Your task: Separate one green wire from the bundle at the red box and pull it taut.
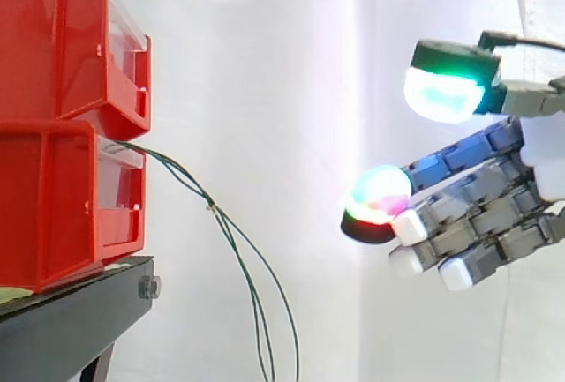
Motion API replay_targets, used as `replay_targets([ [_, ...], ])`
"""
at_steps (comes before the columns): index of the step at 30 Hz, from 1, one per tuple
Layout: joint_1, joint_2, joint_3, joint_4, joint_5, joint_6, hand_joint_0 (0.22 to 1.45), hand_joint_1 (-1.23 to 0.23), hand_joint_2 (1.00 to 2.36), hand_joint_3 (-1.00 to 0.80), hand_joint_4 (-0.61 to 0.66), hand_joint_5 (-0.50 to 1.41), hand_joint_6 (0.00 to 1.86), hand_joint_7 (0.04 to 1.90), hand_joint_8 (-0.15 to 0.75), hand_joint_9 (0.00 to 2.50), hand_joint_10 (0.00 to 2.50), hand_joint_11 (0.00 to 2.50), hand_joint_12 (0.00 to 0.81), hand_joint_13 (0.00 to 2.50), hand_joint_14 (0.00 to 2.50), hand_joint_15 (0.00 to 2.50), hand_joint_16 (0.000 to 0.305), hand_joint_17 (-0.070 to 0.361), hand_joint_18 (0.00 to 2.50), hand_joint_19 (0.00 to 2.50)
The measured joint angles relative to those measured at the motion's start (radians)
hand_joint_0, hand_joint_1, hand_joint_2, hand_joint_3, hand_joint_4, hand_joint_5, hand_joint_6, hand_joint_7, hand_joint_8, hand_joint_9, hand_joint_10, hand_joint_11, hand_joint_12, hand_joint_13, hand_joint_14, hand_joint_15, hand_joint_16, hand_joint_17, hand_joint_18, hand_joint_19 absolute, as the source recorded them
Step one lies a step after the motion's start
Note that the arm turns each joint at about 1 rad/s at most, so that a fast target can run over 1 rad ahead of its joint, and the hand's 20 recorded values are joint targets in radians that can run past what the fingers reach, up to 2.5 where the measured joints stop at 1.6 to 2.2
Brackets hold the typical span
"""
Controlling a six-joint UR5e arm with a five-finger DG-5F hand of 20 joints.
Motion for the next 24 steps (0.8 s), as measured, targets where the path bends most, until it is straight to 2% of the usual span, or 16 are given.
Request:
replay_targets([
  [4, -0.008, -0.015, 0.0, 0.04, 0.01, -0.034, 0.53, -0.52, 1.01, -0.44, 0.22, -0.19, 0.5, 0.86, 0.28, 0.65, 0.01, 0.3, 0.402, 0.51, 0.01, 0.32, 0.058, 0.131, 0.55, 0.56],
  [8, -0.013, -0.018, -0.001, 0.072, 0.043, -0.108, 0.54, -0.52, 1.01, -0.43, 0.23, -0.19, 0.5, 0.86, 0.281, 0.65, 0.01, 0.3, 0.402, 0.5, 0.01, 0.31, 0.058, 0.131, 0.55, 0.56],
  [12, -0.019, -0.032, -0.007, 0.114, 0.075, -0.157, 0.54, -0.52, 1.01, -0.43, 0.23, -0.19, 0.5, 0.86, 0.278, 0.66, 0.01, 0.31, 0.402, 0.51, 0.01, 0.31, 0.058, 0.131, 0.55, 0.56],
  [20, -0.033, -0.126, -0.011, 0.289, 0.091, -0.175, 0.54, -0.52, 1.01, -0.43, 0.23, -0.18, 0.5, 0.87, 0.283, 0.7, 0.01, 0.31, 0.399, 0.51, 0.01, 0.32, 0.058, 0.13, 0.55, 0.57],
  [24, -0.032, -0.143, -0.011, 0.352, 0.1, -0.212, 0.54, -0.52, 1.01, -0.43, 0.24, -0.18, 0.5, 0.87, 0.282, 0.7, 0.01, 0.31, 0.398, 0.51, 0.01, 0.32, 0.058, 0.13, 0.55, 0.57],
])
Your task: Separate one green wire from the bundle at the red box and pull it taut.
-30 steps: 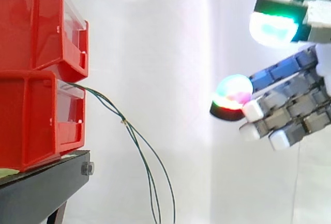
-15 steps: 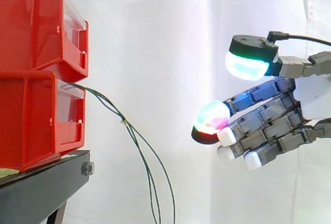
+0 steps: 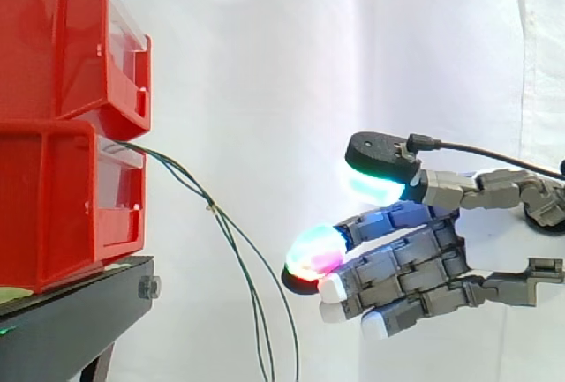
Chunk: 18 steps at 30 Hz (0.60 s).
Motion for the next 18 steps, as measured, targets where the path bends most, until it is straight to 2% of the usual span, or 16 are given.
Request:
replay_targets([
  [6, 0.007, -0.013, 0.0, 0.066, 0.016, -0.09, 0.54, -0.52, 1.01, -0.43, 0.24, -0.17, 0.5, 0.87, 0.281, 0.71, 0.01, 0.31, 0.397, 0.51, 0.01, 0.32, 0.057, 0.129, 0.55, 0.57],
  [13, 0.02, -0.08, 0.011, 0.176, 0.009, -0.11, 0.54, -0.52, 1.01, -0.43, 0.24, -0.17, 0.5, 0.87, 0.281, 0.72, 0.01, 0.32, 0.396, 0.51, 0.01, 0.32, 0.057, 0.129, 0.55, 0.57],
  [16, 0.028, -0.107, 0.026, 0.212, 0.004, -0.117, 0.54, -0.52, 1.01, -0.43, 0.24, -0.17, 0.5, 0.87, 0.281, 0.73, 0.01, 0.32, 0.396, 0.52, 0.01, 0.32, 0.057, 0.129, 0.55, 0.57],
  [18, 0.033, -0.128, 0.049, 0.22, -0.005, -0.116, 0.54, -0.52, 1.01, -0.43, 0.24, -0.17, 0.5, 0.87, 0.281, 0.73, 0.01, 0.32, 0.396, 0.52, 0.01, 0.32, 0.057, 0.129, 0.55, 0.57],
])
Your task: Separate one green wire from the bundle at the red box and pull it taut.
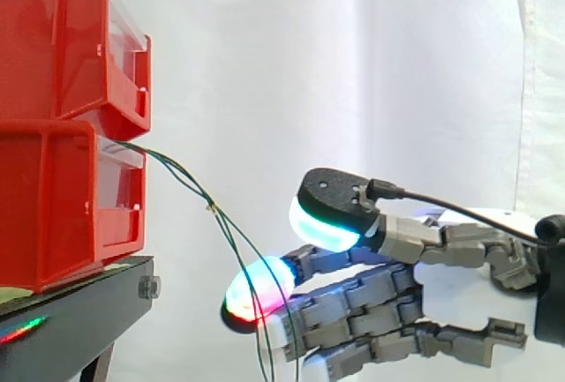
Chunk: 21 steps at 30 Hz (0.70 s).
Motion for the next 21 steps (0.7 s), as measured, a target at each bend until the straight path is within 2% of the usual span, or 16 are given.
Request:
replay_targets([
  [5, 0.005, -0.063, 0.068, 0.006, -0.042, 0.03, 0.54, -0.52, 1.01, -0.43, 0.24, -0.17, 0.5, 0.87, 0.283, 0.73, 0.01, 0.32, 0.397, 0.52, 0.01, 0.32, 0.057, 0.128, 0.55, 0.57],
  [8, 0.01, -0.08, 0.087, 0.003, -0.055, 0.05, 0.55, -0.52, 1.01, -0.43, 0.24, -0.17, 0.5, 0.87, 0.28, 0.73, 0.01, 0.33, 0.397, 0.52, 0.01, 0.32, 0.057, 0.128, 0.55, 0.57],
  [21, 0.027, -0.085, 0.11, -0.009, -0.063, 0.086, 0.55, -0.52, 1.01, -0.43, 0.24, -0.17, 0.5, 0.87, 0.284, 0.74, 0.01, 0.33, 0.398, 0.53, 0.01, 0.32, 0.057, 0.128, 0.55, 0.58],
])
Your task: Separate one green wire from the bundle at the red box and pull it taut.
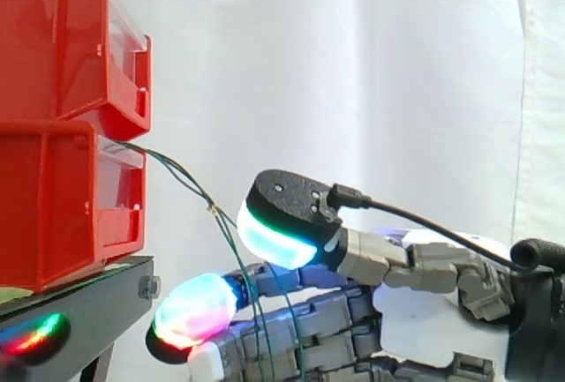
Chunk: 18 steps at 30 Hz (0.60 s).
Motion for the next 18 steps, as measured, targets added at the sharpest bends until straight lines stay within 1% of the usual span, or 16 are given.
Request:
replay_targets([
  [5, 0.002, 0.0, 0.028, -0.01, -0.002, 0.017, 0.55, -0.52, 1.01, -0.43, 0.24, -0.17, 0.5, 0.87, 0.285, 0.74, 0.01, 0.33, 0.396, 0.55, 0.01, 0.33, 0.057, 0.128, 0.55, 0.57],
  [7, 0.003, 0.0, 0.033, -0.012, -0.002, 0.025, 0.55, -0.52, 1.01, -0.43, 0.24, -0.17, 0.5, 0.87, 0.282, 0.74, 0.01, 0.33, 0.396, 0.55, 0.01, 0.33, 0.057, 0.128, 0.55, 0.57],
  [18, 0.018, 0.0, 0.038, -0.031, -0.002, 0.097, 0.55, -0.52, 1.01, -0.43, 0.24, -0.17, 0.5, 0.86, 0.287, 0.75, 0.01, 0.33, 0.396, 0.59, 0.01, 0.35, 0.057, 0.128, 0.56, 0.58],
])
